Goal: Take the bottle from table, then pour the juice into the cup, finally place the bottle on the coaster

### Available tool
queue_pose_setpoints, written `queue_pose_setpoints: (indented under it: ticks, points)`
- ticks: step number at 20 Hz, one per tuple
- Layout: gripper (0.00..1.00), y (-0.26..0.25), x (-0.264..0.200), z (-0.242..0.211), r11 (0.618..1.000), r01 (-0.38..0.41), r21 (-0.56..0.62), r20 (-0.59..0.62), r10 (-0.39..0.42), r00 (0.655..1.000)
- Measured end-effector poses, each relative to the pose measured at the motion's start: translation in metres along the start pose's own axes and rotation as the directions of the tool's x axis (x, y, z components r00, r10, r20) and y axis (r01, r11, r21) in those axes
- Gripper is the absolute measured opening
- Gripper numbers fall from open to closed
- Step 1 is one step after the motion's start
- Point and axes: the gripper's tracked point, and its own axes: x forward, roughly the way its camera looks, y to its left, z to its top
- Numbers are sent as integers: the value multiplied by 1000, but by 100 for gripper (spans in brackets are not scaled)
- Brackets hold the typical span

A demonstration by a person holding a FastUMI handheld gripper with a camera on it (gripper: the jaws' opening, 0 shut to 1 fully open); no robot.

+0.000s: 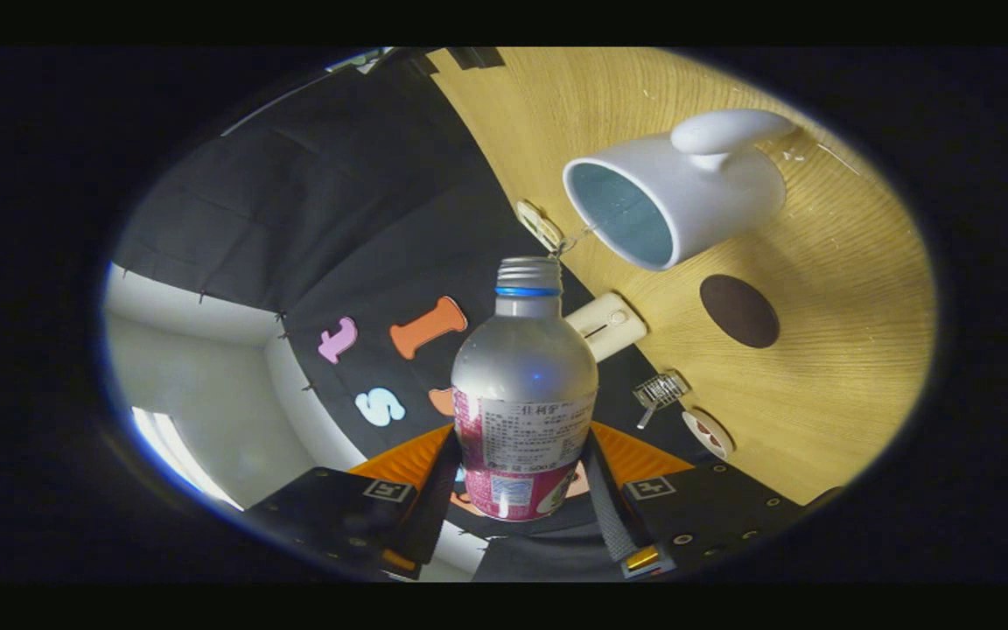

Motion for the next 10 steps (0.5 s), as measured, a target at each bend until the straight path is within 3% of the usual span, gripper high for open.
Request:
queue_pose_setpoints:
  ticks: [10]
  points:
    - [73, 15, 0, 1, 995, -46, 92, 14, 45, 999]
